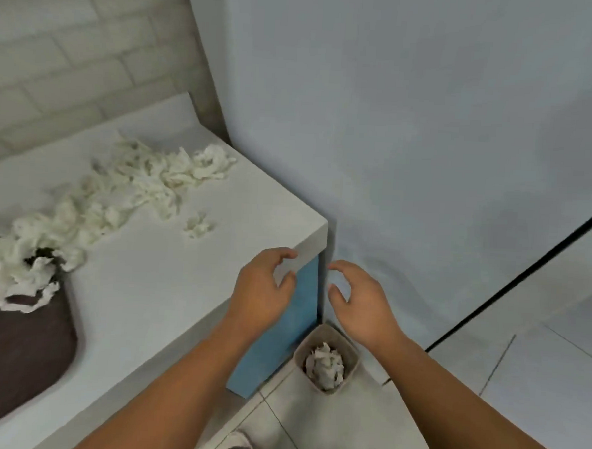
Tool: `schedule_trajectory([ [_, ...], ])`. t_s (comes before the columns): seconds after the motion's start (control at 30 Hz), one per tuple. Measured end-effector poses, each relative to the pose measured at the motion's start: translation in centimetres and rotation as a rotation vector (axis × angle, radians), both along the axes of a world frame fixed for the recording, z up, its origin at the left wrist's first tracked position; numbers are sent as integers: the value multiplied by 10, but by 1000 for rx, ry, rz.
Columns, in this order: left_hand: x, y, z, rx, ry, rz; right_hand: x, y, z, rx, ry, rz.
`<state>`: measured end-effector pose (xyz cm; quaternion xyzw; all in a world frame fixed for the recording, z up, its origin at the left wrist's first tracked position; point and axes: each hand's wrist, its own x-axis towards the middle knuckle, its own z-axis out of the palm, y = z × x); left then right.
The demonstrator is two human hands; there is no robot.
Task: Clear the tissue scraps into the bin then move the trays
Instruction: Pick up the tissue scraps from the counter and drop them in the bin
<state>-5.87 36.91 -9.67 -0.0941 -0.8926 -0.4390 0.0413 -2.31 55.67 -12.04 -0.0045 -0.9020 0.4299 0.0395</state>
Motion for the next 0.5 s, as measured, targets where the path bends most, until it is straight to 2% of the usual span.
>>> schedule_trajectory([
  [0.27,-18,-98,39,-21,36,159,-40,-80,47,57,14,236],
  [0.5,-50,-194,38,-53,0,218,-103,-176,49,160,-41,262],
])
